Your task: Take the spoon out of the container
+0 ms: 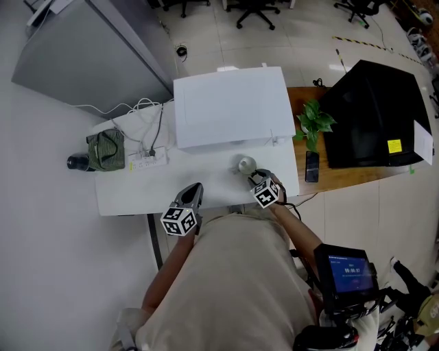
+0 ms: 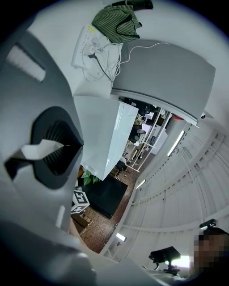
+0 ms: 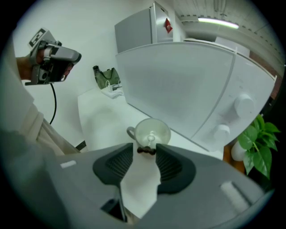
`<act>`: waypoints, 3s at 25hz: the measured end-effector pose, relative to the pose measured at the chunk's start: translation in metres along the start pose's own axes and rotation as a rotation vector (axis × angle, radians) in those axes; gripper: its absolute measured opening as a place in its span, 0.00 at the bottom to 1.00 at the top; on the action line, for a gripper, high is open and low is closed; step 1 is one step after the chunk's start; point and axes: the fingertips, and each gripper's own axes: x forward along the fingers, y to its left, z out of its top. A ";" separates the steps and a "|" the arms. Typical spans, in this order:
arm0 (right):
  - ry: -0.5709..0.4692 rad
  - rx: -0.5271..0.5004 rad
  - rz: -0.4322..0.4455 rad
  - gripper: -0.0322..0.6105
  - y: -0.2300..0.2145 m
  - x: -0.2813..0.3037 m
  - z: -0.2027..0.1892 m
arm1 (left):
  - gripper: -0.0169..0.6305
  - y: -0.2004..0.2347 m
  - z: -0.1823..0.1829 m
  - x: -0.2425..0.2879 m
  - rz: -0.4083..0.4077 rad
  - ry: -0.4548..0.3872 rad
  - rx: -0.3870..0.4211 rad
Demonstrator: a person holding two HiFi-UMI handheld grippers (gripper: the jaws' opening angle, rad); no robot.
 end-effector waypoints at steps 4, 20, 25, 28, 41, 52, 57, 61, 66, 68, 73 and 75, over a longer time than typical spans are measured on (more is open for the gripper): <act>-0.015 -0.003 0.001 0.26 0.003 0.003 0.006 | 0.00 0.005 0.002 -0.009 0.020 -0.009 -0.001; -0.178 0.111 -0.048 0.25 -0.028 -0.065 0.043 | 0.00 -0.005 0.006 0.002 -0.017 -0.003 0.034; -0.262 0.165 -0.064 0.25 -0.040 -0.102 0.055 | 0.00 -0.010 0.005 0.007 -0.035 0.007 0.043; -0.290 0.185 -0.085 0.25 -0.051 -0.118 0.057 | 0.00 -0.012 0.004 0.009 -0.040 0.009 0.046; -0.196 0.241 -0.140 0.25 -0.092 -0.058 0.003 | 0.00 -0.010 -0.001 -0.001 -0.016 0.008 0.044; -0.113 0.273 -0.148 0.25 -0.081 -0.035 -0.057 | 0.00 -0.005 -0.018 -0.023 0.010 0.020 0.026; -0.037 0.279 -0.144 0.25 -0.071 -0.016 -0.086 | 0.00 -0.001 -0.035 -0.036 0.007 0.042 0.020; 0.042 0.289 -0.137 0.25 -0.066 0.004 -0.105 | 0.00 0.000 -0.049 -0.042 0.000 0.065 0.025; 0.126 0.308 -0.127 0.25 -0.064 0.024 -0.131 | 0.00 -0.003 -0.058 -0.049 0.008 0.074 0.022; 0.167 0.334 -0.125 0.25 -0.062 0.028 -0.144 | 0.00 -0.006 -0.061 -0.051 0.017 0.072 0.014; 0.153 0.290 -0.118 0.25 -0.065 0.033 -0.141 | 0.00 -0.005 -0.051 -0.053 0.049 0.034 0.019; 0.122 0.256 -0.114 0.25 -0.065 0.033 -0.136 | 0.00 -0.005 -0.047 -0.060 0.078 0.014 0.010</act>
